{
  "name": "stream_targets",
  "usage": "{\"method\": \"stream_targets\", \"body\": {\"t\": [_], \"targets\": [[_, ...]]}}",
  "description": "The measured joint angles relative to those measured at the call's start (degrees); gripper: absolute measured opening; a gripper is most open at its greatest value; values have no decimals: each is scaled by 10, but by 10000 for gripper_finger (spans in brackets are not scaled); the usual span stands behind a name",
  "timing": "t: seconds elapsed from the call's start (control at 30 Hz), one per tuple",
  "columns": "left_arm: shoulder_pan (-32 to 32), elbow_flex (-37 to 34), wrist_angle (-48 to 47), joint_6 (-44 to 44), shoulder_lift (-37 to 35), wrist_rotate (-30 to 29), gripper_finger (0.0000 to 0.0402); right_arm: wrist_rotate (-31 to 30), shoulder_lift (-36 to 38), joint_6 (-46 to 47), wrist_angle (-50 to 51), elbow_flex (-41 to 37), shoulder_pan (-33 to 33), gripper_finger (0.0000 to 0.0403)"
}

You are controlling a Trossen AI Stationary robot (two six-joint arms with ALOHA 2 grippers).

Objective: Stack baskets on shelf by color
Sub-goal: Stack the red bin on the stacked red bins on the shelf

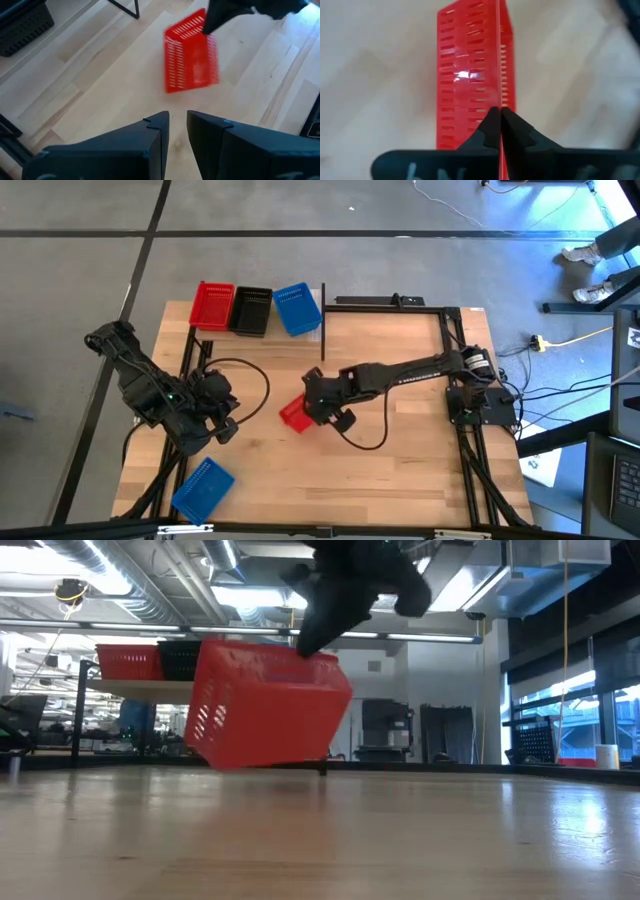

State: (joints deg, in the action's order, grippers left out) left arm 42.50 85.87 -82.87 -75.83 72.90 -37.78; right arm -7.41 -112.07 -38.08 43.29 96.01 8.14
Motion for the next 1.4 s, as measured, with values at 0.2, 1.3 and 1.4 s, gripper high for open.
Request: {"method": "stream_targets", "body": {"t": [0.2, 1.3, 1.4], "targets": [[0, 0, 0, 18, 0, 0, 59, -64, 1, -2, -78, -33, 1, 0], [0, 0, -2, 29, 0, 43, 59, -36, 2, -11, -187, -99, 10, 84], [-6, 0, -6, 11, 0, 41, 59, -36, 2, -11, -149, -74, 11, 84]]}}
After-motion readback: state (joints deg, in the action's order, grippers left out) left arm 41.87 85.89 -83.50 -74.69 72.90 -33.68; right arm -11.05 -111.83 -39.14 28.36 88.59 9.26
